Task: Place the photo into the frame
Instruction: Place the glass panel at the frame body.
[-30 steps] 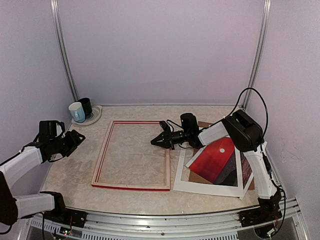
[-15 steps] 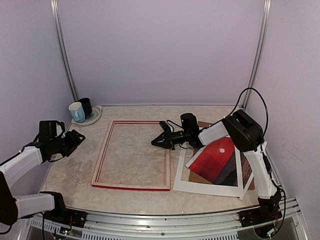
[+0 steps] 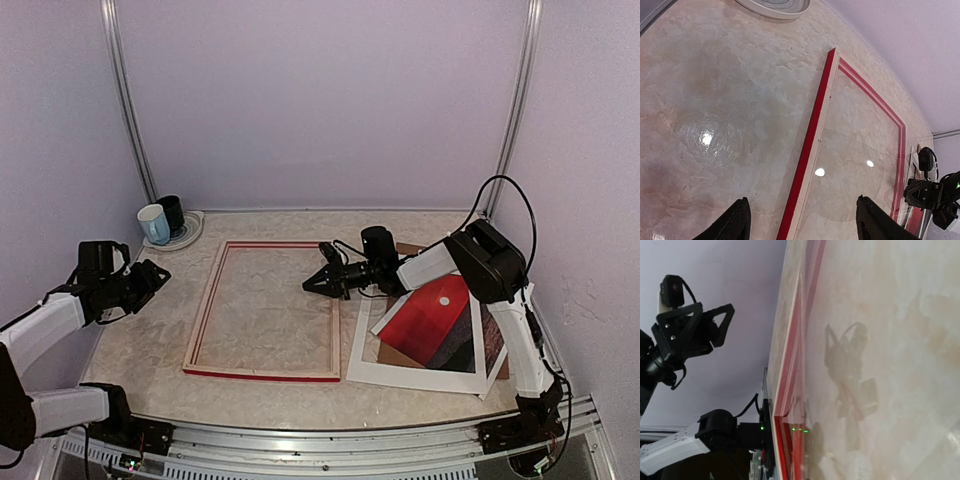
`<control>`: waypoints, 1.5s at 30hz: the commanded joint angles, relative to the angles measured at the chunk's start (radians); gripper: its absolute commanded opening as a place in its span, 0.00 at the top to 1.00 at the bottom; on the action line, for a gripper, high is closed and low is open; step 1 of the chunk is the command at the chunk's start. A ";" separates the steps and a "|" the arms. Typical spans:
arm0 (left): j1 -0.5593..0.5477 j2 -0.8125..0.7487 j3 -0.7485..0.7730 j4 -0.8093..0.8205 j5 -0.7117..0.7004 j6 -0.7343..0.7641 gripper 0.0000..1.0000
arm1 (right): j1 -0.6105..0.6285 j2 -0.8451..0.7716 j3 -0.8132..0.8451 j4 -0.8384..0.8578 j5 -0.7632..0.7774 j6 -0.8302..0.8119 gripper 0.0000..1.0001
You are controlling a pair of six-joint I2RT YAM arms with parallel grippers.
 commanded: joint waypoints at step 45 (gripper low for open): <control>-0.010 -0.003 -0.015 0.012 -0.010 0.010 0.29 | -0.022 0.002 0.015 -0.006 -0.041 -0.023 0.96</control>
